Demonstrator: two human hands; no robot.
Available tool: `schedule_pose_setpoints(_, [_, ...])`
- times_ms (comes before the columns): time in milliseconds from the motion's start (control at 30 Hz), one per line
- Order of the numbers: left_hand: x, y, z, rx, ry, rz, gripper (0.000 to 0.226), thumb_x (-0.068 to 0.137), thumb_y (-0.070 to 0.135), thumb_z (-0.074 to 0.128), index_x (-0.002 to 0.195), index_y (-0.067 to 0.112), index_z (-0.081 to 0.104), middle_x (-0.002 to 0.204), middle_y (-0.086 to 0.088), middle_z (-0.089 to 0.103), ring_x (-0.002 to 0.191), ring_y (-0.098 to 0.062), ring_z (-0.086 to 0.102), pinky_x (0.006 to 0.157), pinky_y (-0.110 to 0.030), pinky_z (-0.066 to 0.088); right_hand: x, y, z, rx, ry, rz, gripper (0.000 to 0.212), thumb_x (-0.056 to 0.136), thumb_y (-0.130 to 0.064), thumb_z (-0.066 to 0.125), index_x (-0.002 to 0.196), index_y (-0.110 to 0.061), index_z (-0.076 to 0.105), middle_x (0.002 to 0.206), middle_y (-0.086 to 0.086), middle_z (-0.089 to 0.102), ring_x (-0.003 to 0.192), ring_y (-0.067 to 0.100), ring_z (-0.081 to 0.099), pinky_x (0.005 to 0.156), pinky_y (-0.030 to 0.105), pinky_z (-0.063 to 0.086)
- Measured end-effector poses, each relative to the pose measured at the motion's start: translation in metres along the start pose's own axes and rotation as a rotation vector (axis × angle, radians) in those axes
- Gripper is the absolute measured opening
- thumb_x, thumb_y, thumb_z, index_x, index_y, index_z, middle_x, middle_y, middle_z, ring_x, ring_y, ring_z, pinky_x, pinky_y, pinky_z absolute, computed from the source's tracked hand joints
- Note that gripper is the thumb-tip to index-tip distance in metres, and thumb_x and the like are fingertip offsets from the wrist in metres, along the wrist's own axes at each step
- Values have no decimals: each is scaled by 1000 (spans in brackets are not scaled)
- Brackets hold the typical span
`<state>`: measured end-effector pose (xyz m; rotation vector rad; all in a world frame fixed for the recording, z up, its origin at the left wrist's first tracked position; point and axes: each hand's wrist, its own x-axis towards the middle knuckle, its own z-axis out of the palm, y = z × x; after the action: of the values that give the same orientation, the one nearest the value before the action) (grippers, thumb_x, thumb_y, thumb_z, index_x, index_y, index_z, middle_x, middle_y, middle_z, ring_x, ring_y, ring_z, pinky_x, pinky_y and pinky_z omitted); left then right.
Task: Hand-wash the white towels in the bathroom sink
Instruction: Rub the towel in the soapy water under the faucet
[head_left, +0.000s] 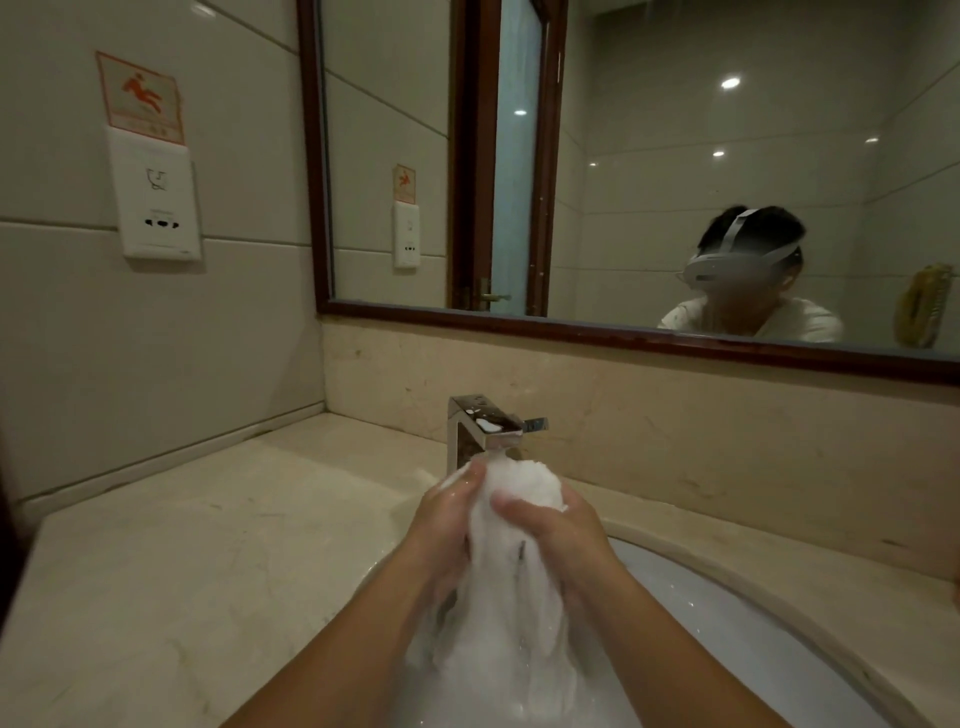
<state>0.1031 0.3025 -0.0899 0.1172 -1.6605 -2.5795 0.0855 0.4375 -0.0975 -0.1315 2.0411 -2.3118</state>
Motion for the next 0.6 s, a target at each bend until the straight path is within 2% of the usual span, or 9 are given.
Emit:
schedule_pose_setpoints(67, [2,-1,-1,90,20,48,35,105,35,60,123,9,73,113,-20,77,103,-36,75,94,-50,60,3,-2,-2,25,62,0,59,60,-27,89,116,-16,74,94,8,82,87,31,80,87,55,64])
schedule_pose_setpoints(167, [5,-6,-3,370,139,120,42,93,54,72,123,23,73,112,-4,78,101,-26,75,91,-48,62,7,-8,-11,185,118,27,35,79,-12,85,112,-9,72,92,14,81,87,37,79,83,52,65])
schedule_pose_setpoints(233, [5,-9,-4,525,178,178,57,83,70,68,118,26,74,110,0,77,100,-23,73,91,-49,61,5,-13,-16,288,110,37,30,84,-6,81,113,-5,71,95,21,80,87,40,78,82,52,64])
schedule_pose_setpoints(267, [4,-9,-3,620,179,207,58,84,72,63,118,26,75,110,1,77,101,-22,72,93,-47,60,3,-16,-16,319,105,36,31,84,-5,80,114,-3,71,99,24,79,86,40,77,82,52,63])
schedule_pose_setpoints(367, [-3,-6,6,955,162,262,44,106,56,45,117,24,73,114,-2,73,105,-23,67,95,-39,54,1,-17,-11,362,74,25,35,83,-5,78,116,4,70,108,32,75,91,44,76,86,54,61])
schedule_pose_setpoints(400, [-4,-4,8,990,154,253,42,109,51,41,114,23,72,115,-3,72,106,-23,66,95,-38,53,1,-17,-8,372,70,23,35,83,-4,78,116,4,71,108,32,75,92,45,76,85,54,62])
schedule_pose_setpoints(433, [-6,-2,10,930,134,228,39,110,48,40,111,23,70,114,-4,71,106,-23,67,95,-38,54,1,-16,-5,364,66,15,34,83,-4,78,116,4,71,106,30,76,92,43,76,85,53,62])
schedule_pose_setpoints(500, [-10,-3,13,648,89,200,33,109,45,47,116,22,69,116,-3,72,106,-21,69,98,-44,57,2,-14,-2,345,63,-15,33,86,-5,80,117,-2,72,103,25,78,94,40,78,89,55,63])
schedule_pose_setpoints(600, [-14,-7,12,339,70,198,30,101,50,61,122,30,67,120,-2,74,108,-21,73,98,-49,59,7,-8,-1,341,62,5,43,86,-17,85,125,-7,69,107,21,79,99,40,78,93,57,62])
